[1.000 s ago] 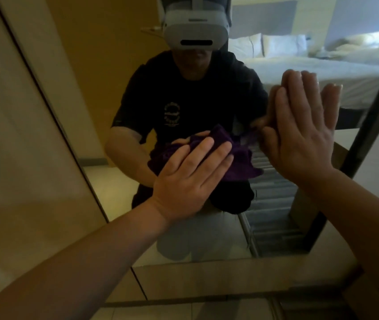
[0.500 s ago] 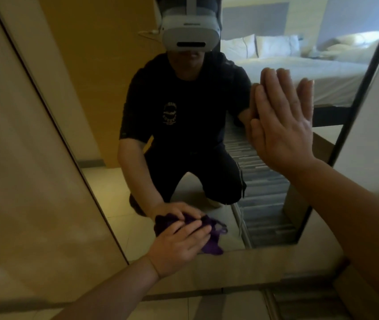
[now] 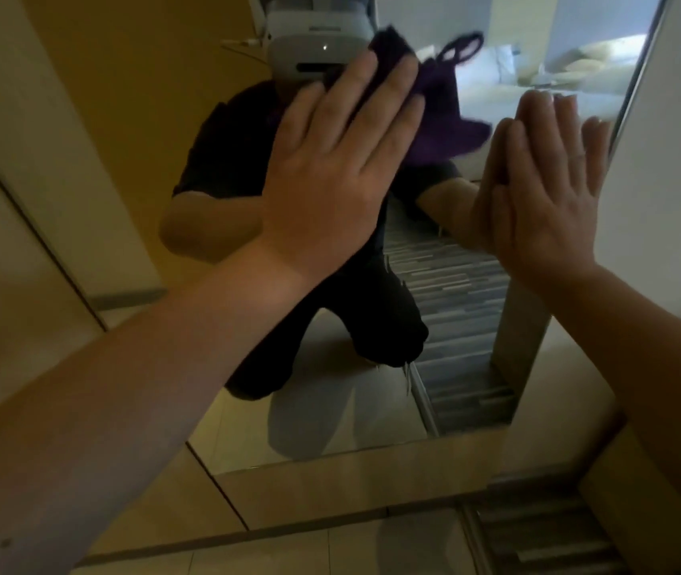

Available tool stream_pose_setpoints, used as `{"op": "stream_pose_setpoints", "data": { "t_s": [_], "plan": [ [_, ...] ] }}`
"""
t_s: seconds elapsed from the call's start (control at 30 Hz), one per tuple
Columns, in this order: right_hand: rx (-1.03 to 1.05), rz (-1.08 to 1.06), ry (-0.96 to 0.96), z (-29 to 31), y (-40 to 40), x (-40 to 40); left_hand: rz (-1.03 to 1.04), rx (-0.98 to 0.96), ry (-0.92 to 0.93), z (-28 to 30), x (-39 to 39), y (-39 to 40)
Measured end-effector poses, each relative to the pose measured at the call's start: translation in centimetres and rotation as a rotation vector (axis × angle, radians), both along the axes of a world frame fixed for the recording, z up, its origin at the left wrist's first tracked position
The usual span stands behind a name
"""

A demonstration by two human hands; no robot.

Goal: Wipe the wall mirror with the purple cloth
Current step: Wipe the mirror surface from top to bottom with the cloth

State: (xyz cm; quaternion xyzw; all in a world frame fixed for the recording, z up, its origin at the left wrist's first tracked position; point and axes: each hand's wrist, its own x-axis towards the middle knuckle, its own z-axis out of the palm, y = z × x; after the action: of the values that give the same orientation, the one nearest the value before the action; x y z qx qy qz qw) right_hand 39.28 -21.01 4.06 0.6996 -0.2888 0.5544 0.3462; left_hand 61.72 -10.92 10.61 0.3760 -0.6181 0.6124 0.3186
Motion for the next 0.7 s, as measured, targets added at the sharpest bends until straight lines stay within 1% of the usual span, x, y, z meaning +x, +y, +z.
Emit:
{"op": "stream_pose_setpoints", "data": {
  "t_s": [0.1,0.17,0.2,0.27,0.33,0.37,0.43,0.47,0.53,0.63,0.7],
  "plan": [
    [-0.075,0.0,-0.003,-0.3,-1.0,0.2,-0.042,0.102,-0.078,-6.9,-0.3,0.3],
    [-0.079,0.047,-0.008,-0.3,-1.5,0.4,-0.05,0.22,-0.123,-13.0,-0.1,1.0],
    [-0.06,0.071,-0.019,-0.4,-1.5,0.4,-0.059,0.285,-0.148,-16.3,0.0,1.2],
    [0.057,0.048,-0.042,-0.8,-1.5,-0.1,-0.06,0.395,-0.198,-22.2,0.1,1.5],
    [0.129,0.045,-0.019,-1.2,-1.6,-0.6,-0.04,0.56,-0.228,-26.8,-0.1,1.7],
    [0.118,0.086,-0.011,-1.2,-1.7,-0.5,-0.017,0.639,-0.257,-28.8,-0.2,2.0],
    [0.036,0.091,-0.012,-1.8,-2.1,-0.3,-0.015,0.714,-0.348,-32.5,-0.2,2.3],
    [0.0,0.071,-0.021,-2.0,-2.2,-0.4,-0.024,0.735,-0.387,-34.0,-0.3,2.5],
    [-0.037,0.036,-0.05,-1.8,-2.2,-0.2,-0.026,0.779,-0.398,-35.0,-0.4,2.6],
    [-0.094,-0.004,-0.059,-0.7,-1.4,0.3,-0.039,0.84,-0.386,-34.3,-0.5,3.2],
    [-0.115,-0.066,-0.03,-0.5,-1.1,0.5,-0.1,0.879,-0.343,-32.6,-0.9,3.7]
  ]
}}
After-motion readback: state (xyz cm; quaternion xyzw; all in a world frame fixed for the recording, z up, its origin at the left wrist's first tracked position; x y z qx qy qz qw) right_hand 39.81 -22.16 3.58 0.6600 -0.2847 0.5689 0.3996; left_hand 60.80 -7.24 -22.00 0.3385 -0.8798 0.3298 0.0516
